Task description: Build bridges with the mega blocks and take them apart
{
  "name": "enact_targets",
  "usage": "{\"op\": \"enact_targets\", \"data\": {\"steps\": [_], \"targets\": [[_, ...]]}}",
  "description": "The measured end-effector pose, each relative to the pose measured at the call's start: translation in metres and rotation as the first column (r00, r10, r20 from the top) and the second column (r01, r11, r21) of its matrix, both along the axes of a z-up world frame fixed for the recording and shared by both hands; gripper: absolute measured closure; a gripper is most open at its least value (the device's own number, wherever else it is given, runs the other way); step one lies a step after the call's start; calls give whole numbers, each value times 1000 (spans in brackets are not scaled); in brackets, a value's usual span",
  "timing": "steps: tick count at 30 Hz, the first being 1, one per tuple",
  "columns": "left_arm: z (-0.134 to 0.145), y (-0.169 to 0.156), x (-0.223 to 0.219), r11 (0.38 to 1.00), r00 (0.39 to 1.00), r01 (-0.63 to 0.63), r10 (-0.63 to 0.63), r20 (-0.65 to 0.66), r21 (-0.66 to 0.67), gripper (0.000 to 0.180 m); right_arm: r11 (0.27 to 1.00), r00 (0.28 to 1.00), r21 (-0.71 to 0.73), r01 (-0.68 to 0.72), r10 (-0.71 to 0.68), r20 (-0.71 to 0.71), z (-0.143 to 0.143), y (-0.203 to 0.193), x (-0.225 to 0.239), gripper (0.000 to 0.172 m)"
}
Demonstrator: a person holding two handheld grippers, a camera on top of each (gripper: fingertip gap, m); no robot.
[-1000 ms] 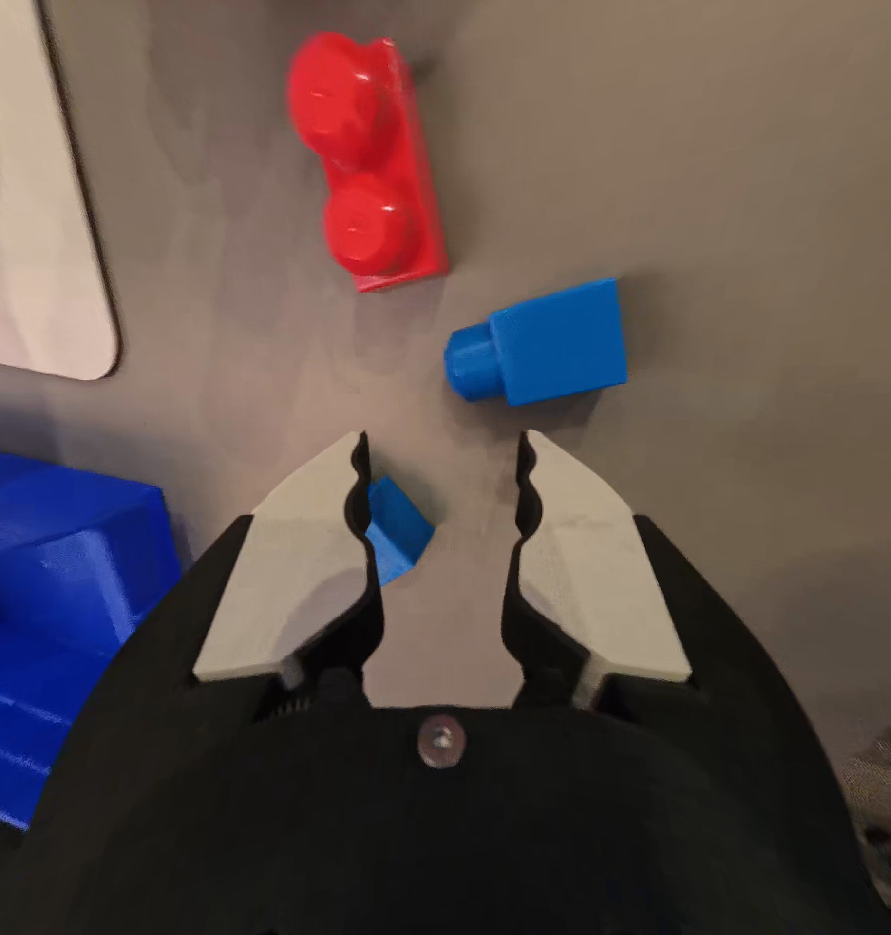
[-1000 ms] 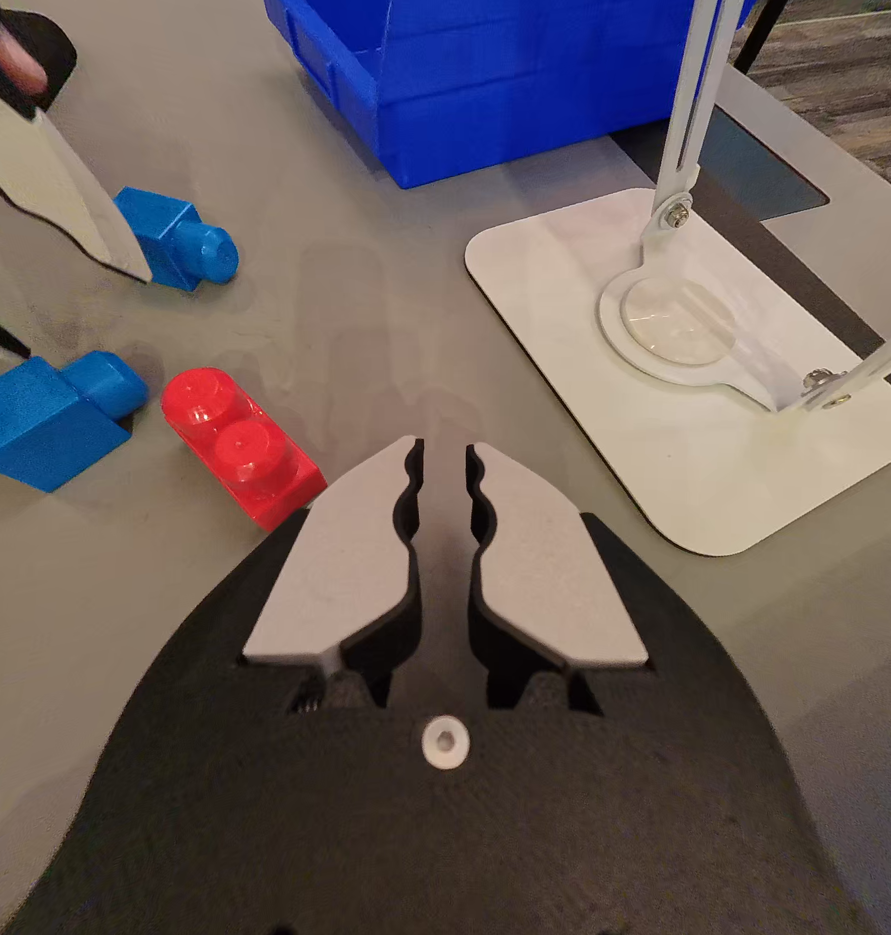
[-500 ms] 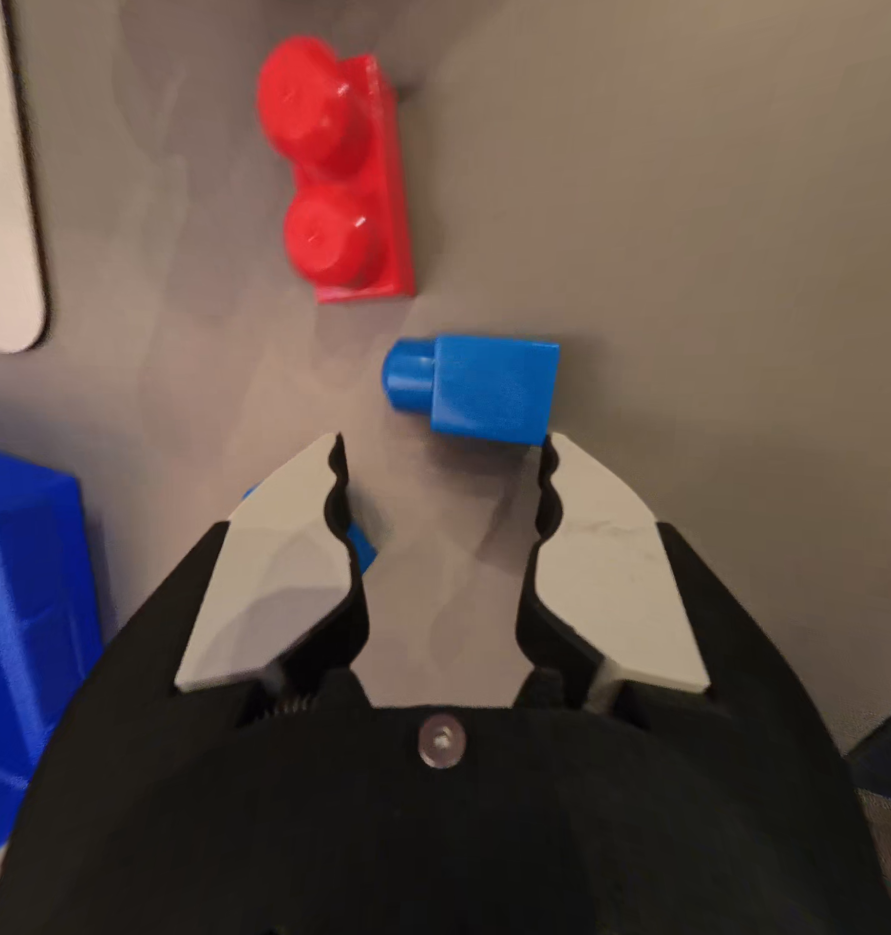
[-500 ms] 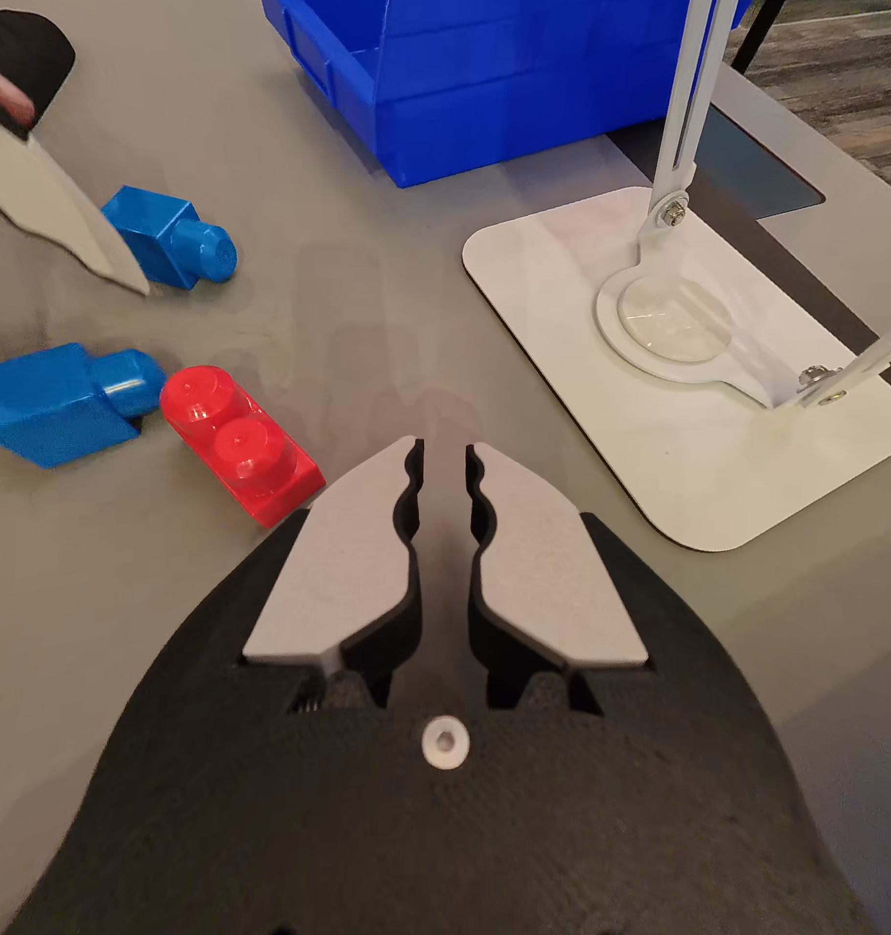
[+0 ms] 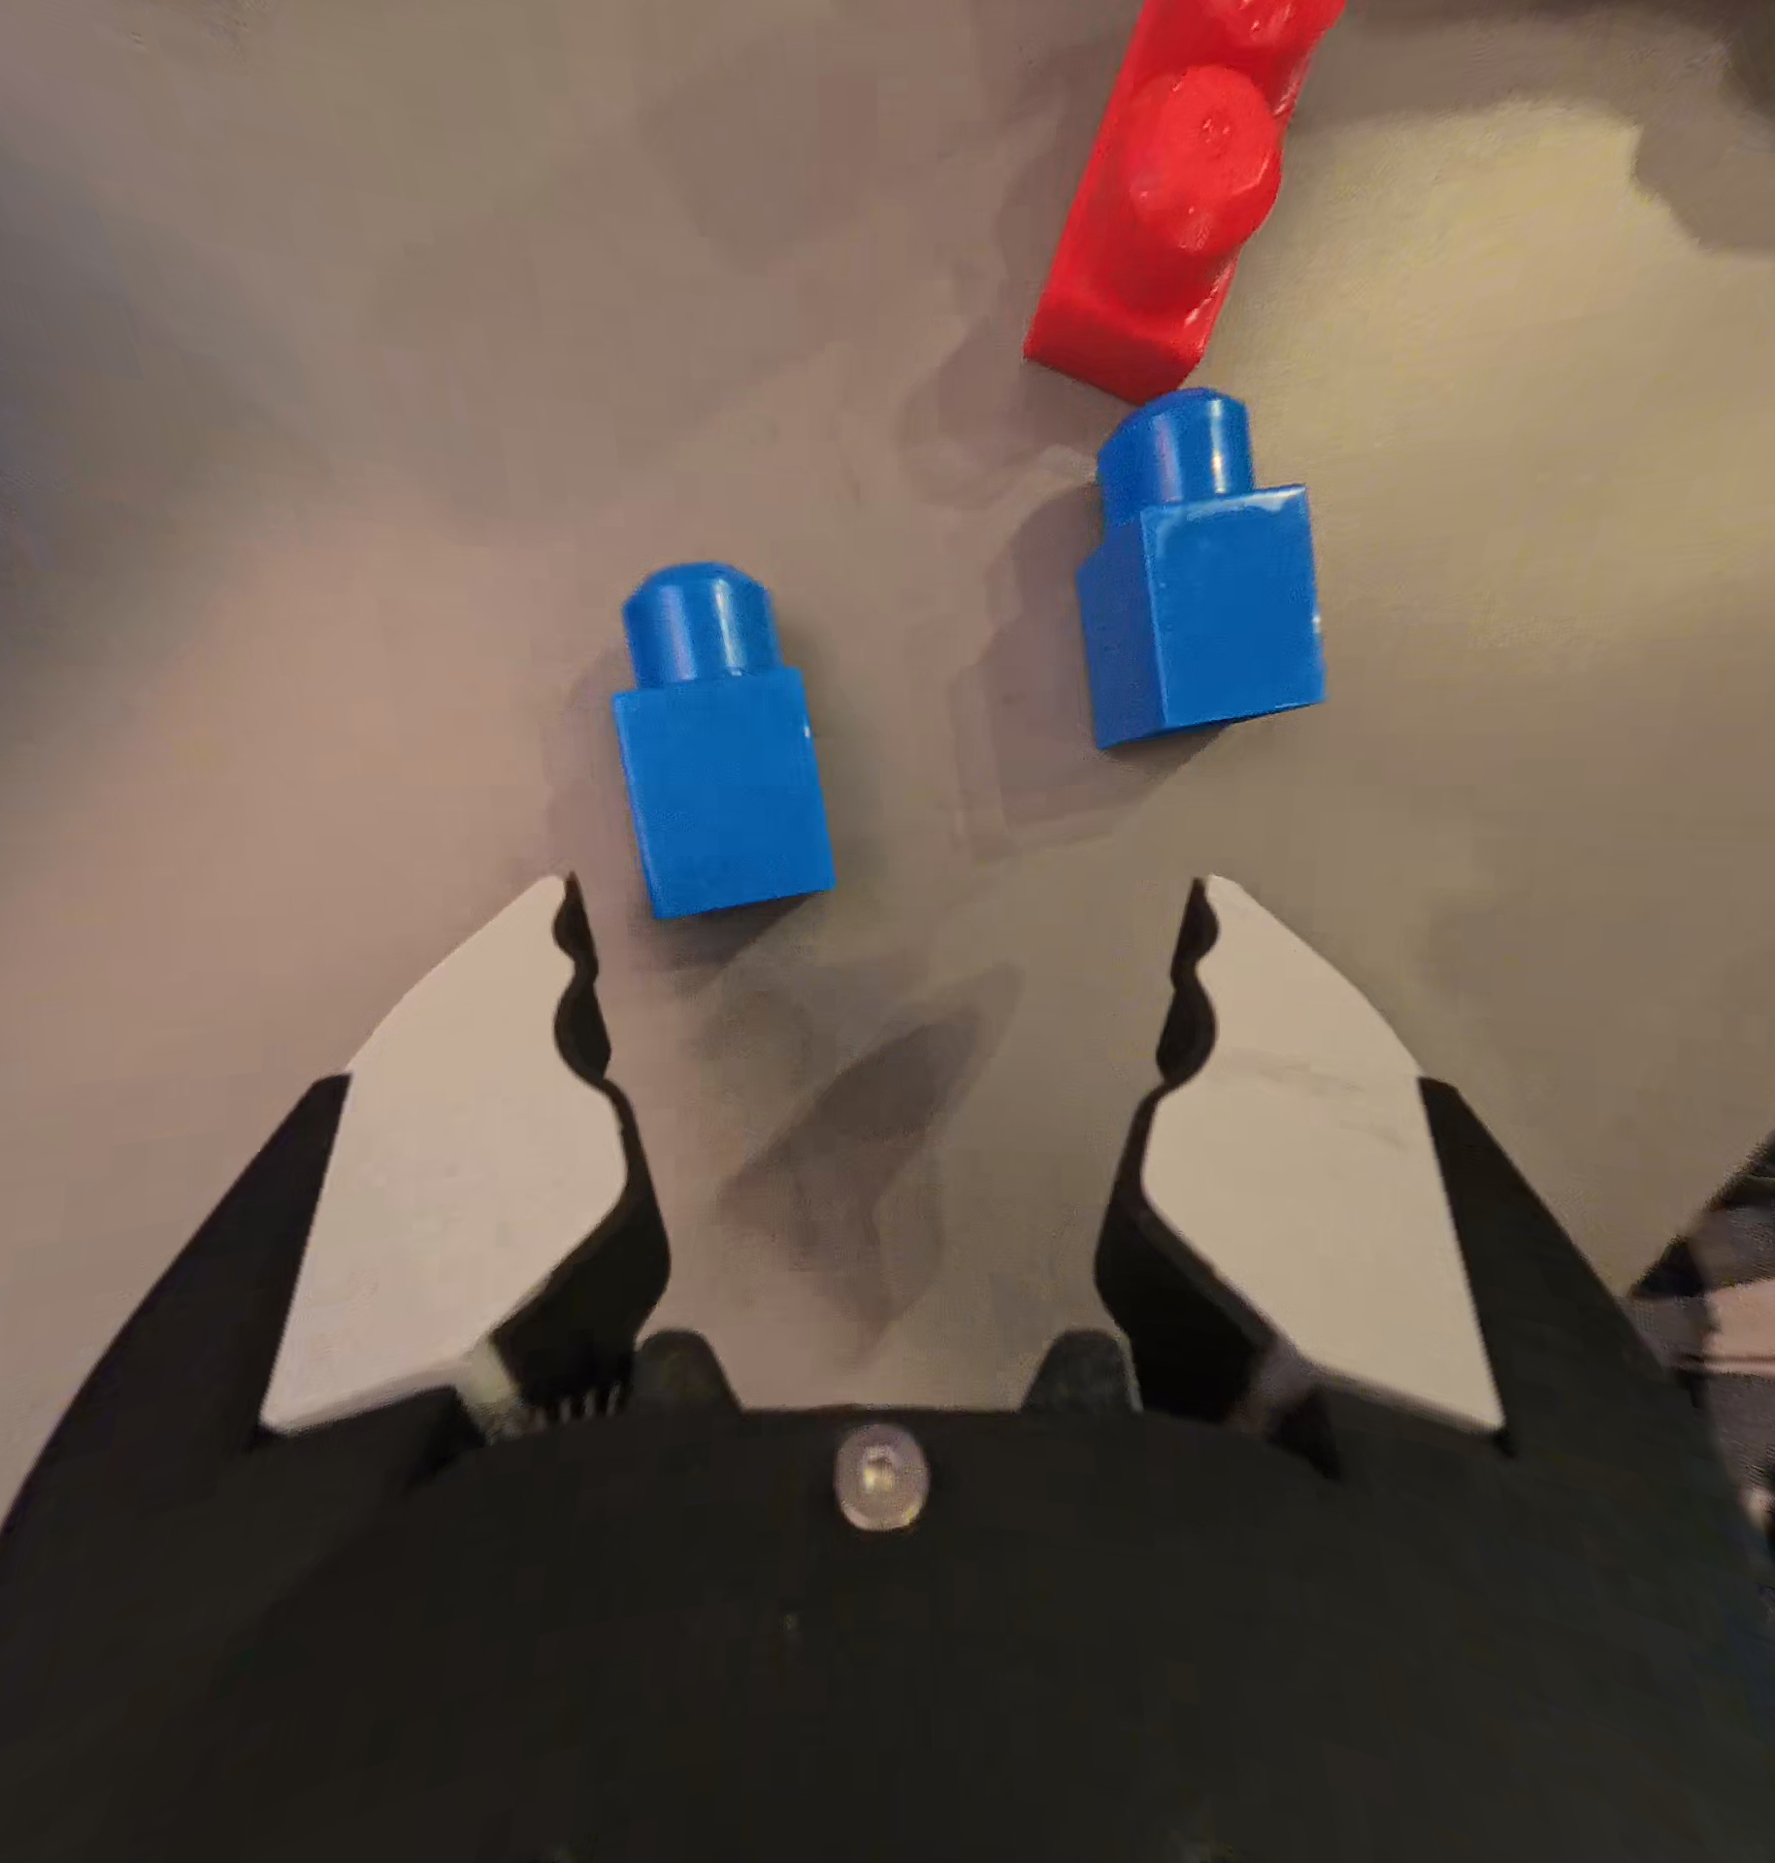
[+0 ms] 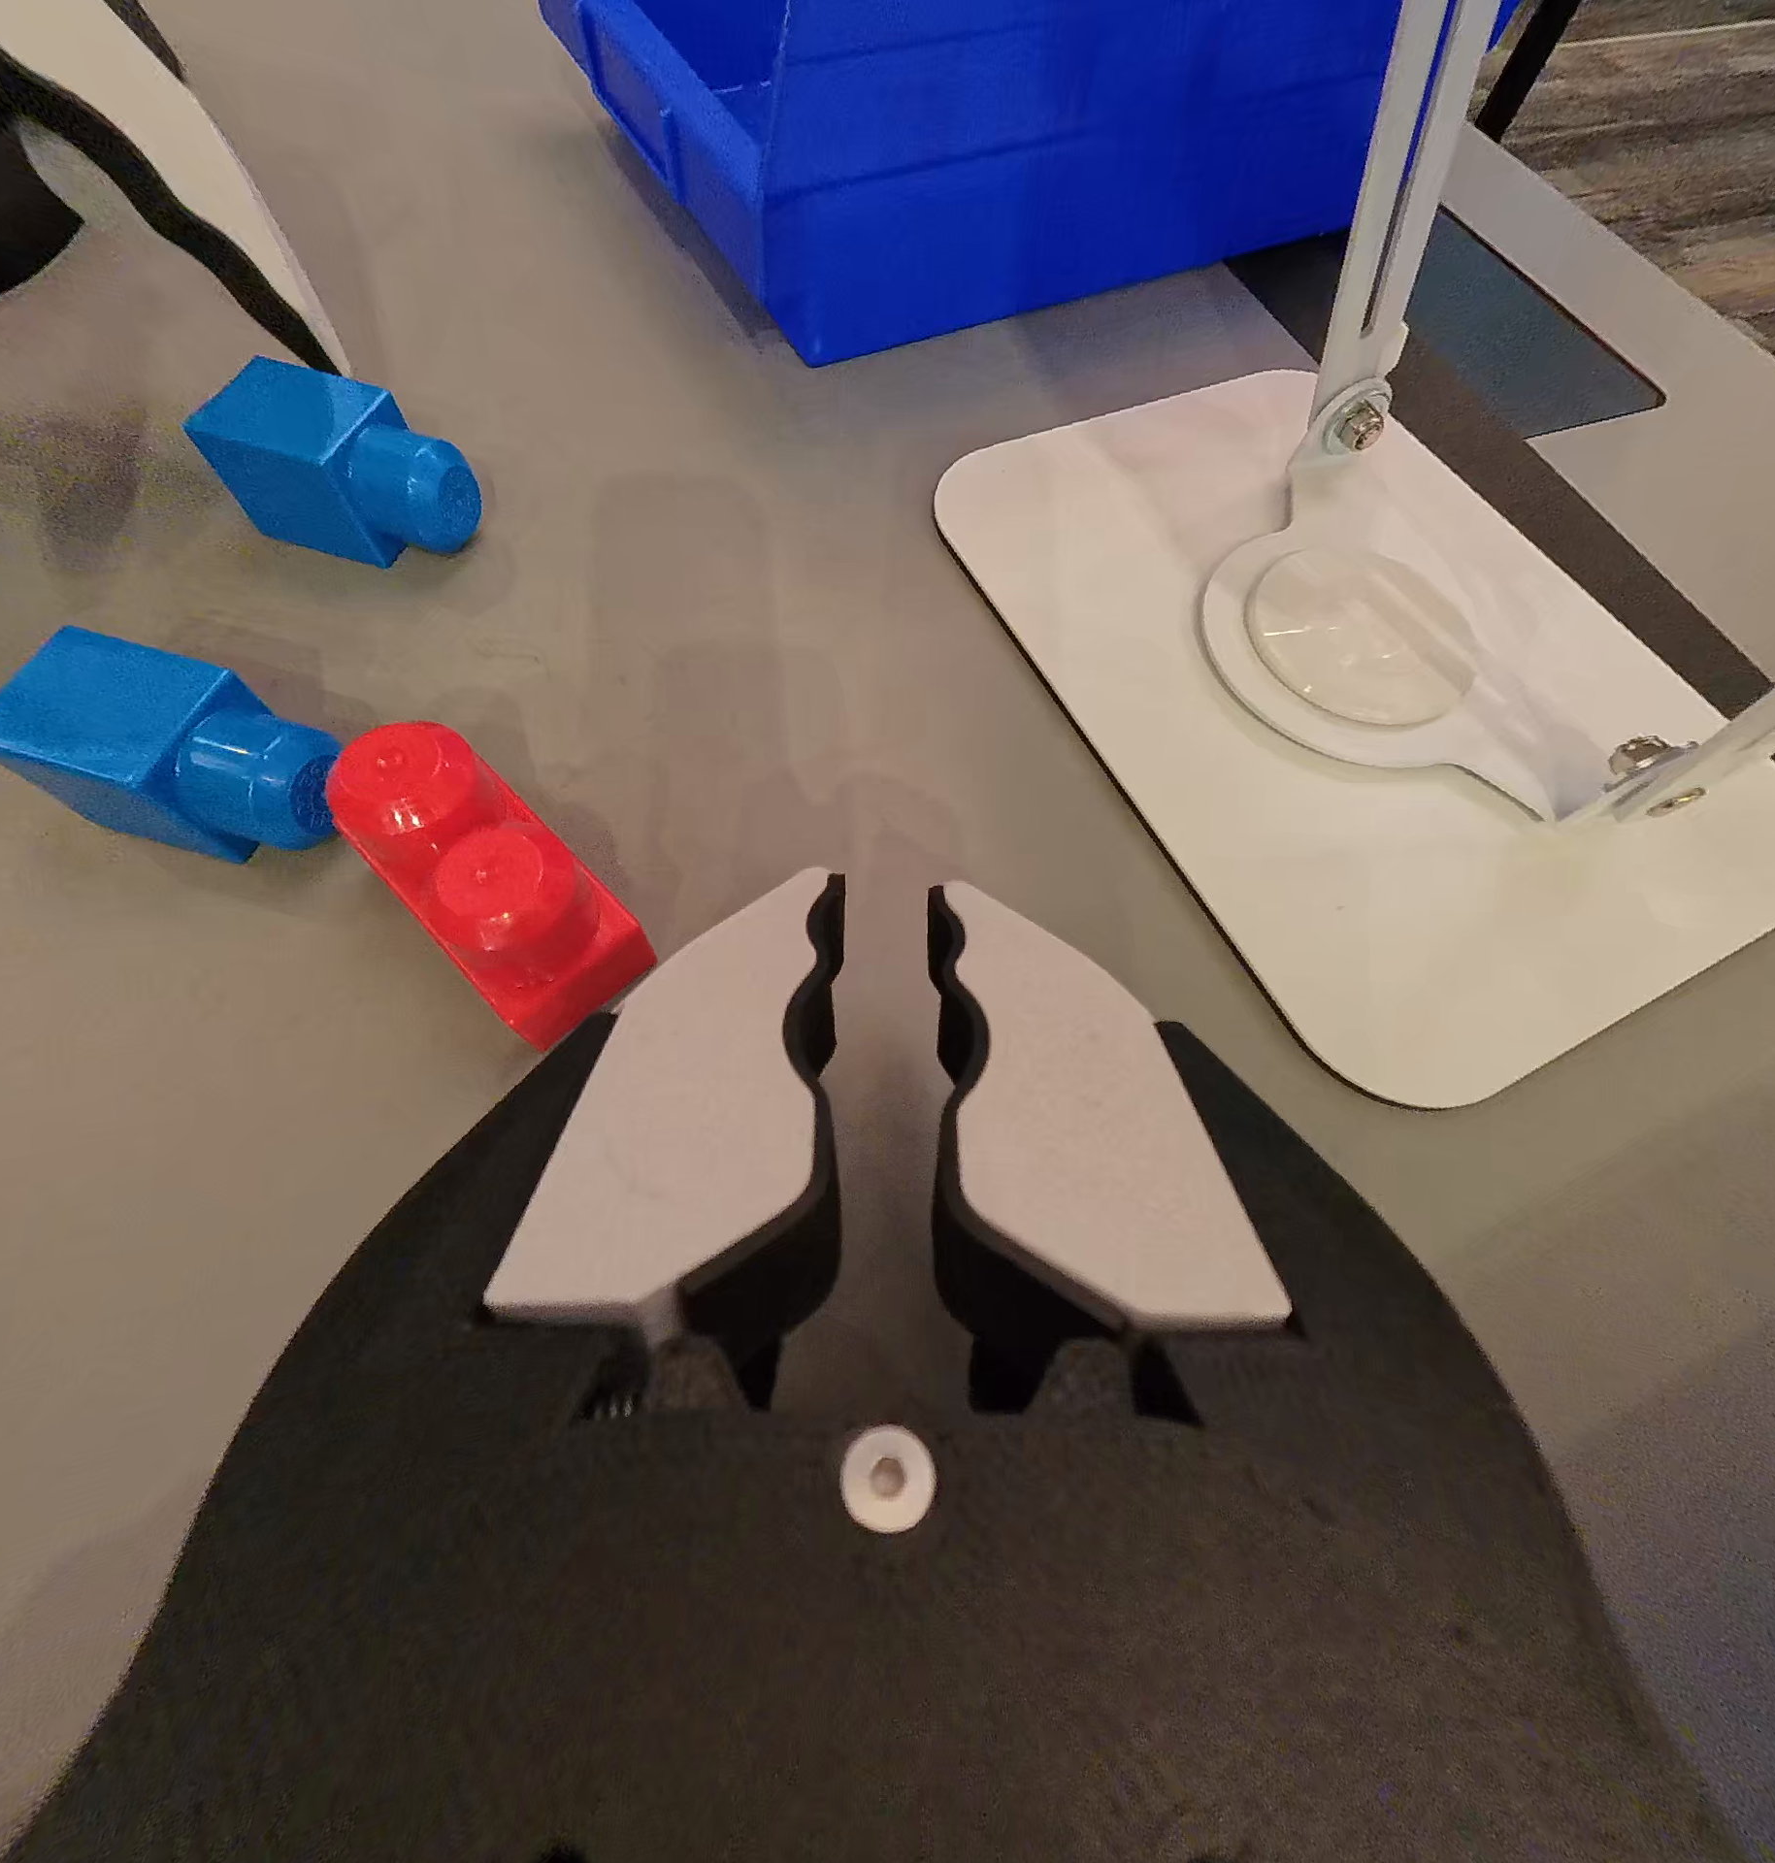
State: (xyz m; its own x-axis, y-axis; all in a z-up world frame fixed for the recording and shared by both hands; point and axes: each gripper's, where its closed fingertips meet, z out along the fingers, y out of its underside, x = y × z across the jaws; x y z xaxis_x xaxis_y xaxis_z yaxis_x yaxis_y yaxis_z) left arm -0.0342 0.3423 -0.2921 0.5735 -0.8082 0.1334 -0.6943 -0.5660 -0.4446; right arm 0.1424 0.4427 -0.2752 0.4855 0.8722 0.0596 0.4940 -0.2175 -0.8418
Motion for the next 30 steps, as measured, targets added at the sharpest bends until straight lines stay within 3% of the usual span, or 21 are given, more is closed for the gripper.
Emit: {"op": "enact_targets", "data": {"steps": [1, 6, 17, 23, 30], "targets": [[-5, -1, 1, 999, 999, -4, 7, 49, -50, 70, 1000, 1000, -1, -2, 2, 2, 0, 0, 0, 156], [-7, -4, 22, 991, 984, 78, -60, 167, -105, 69, 1000, 1000, -2, -1, 1, 3, -1, 0, 0, 156], [-8, -32, 67, 980, 974, 178, -162, 160, -93, 73, 1000, 1000, -7, -6, 6, 5, -2, 0, -1, 156], [-15, -17, 66, 998, 998, 56, -56, 34, 22, 54, 1000, 1000, -6, -7, 7, 5, -2, 0, -1, 156], [-22, -10, 68, 983, 988, -151, 146, 50, 103, 67, 1000, 1000, -3, -6, 6, 6, -1, 0, -1, 156]]}}
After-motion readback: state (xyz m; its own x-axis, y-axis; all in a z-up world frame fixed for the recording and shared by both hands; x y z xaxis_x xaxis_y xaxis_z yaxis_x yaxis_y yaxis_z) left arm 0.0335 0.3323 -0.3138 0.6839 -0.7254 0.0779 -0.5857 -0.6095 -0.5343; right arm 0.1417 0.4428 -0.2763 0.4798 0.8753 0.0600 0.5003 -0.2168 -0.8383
